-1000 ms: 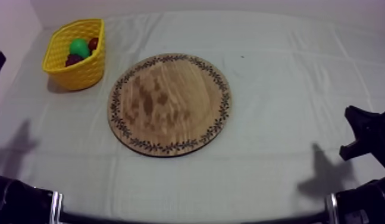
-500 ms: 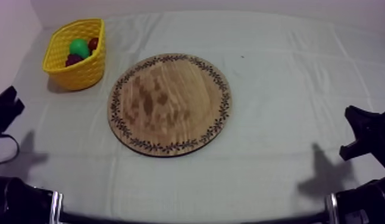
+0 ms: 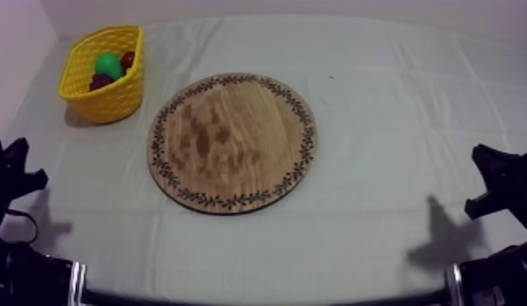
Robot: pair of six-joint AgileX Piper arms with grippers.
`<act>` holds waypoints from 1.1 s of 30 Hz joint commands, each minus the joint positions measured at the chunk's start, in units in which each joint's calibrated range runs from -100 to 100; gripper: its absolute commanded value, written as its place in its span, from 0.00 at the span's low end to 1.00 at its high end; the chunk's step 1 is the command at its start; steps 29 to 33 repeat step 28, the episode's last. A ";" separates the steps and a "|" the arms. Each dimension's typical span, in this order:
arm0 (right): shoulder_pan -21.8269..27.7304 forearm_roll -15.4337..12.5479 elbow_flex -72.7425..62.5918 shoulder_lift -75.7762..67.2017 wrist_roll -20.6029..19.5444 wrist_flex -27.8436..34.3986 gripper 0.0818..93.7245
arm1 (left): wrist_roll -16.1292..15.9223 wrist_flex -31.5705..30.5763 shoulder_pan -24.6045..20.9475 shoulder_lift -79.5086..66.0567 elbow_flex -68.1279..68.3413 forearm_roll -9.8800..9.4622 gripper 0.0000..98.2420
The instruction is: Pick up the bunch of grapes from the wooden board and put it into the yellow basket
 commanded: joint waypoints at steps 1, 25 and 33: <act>0.02 0.01 -0.03 -0.01 -0.01 -0.04 0.00 | -0.30 0.49 0.29 -0.30 0.11 0.55 0.00; 0.02 0.01 -0.03 -0.01 0.00 -0.04 0.00 | 0.57 2.51 4.31 -0.76 0.42 1.54 0.00; 0.02 0.01 -0.03 -0.01 0.00 -0.04 0.00 | 1.11 2.52 5.03 -0.86 0.42 1.52 0.00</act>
